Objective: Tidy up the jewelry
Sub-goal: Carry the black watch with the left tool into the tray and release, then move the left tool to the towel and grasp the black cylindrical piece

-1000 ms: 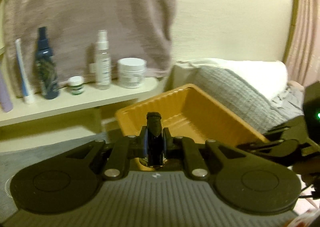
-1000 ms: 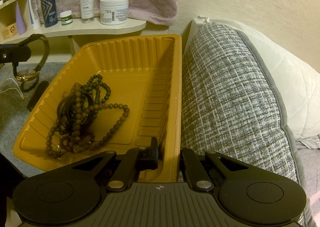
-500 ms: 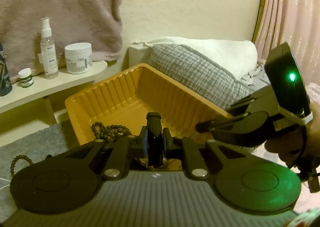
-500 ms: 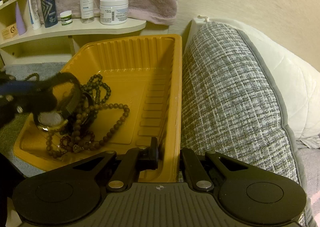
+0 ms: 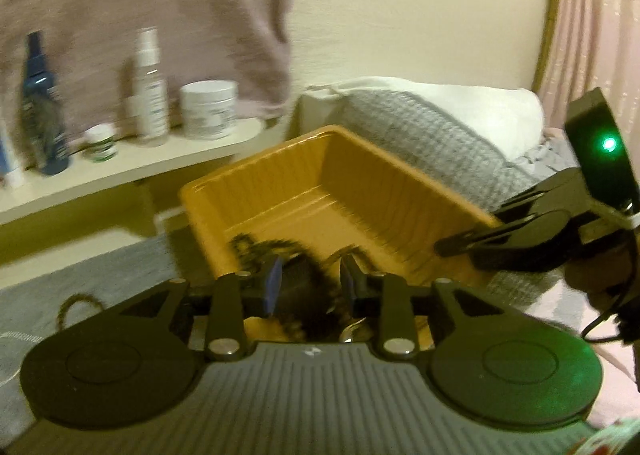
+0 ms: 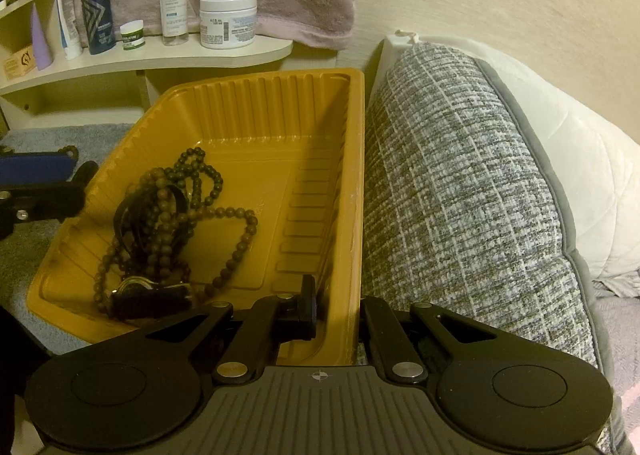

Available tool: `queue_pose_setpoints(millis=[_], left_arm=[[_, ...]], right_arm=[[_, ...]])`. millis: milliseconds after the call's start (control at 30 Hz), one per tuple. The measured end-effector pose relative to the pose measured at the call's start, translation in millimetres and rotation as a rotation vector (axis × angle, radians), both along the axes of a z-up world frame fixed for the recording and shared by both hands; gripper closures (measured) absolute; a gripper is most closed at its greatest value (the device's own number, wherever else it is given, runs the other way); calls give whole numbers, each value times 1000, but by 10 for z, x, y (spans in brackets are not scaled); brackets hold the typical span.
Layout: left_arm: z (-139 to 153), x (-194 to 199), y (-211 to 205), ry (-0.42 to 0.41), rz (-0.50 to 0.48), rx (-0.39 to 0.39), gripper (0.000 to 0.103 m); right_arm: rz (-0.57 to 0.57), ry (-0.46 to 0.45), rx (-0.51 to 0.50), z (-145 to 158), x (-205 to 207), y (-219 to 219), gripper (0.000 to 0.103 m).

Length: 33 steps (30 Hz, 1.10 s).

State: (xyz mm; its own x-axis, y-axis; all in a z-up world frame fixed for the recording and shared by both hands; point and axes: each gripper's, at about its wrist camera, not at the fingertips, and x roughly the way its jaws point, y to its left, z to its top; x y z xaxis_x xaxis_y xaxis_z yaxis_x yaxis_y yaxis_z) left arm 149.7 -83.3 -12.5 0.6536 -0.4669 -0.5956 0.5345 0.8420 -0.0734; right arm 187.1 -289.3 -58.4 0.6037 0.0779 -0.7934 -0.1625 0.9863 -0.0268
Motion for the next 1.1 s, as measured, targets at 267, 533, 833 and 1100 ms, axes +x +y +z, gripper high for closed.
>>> queue_pose_setpoints(millis=[267,533,833,1100], left_arm=[[-142,-13,491,25,169,56,75],[-307,86,691,33,288,79,68],[-531,336,575,44,344,66,67],[-756,471,517,97,352,96,67]], right_arm=[[-2,1,1,-1,-9,4,99],[-2,1,1,-9,-13,-4,99],[-3,3,2,-17,-18,-9,99],[-5,6,6,-40,-19,-26,98]])
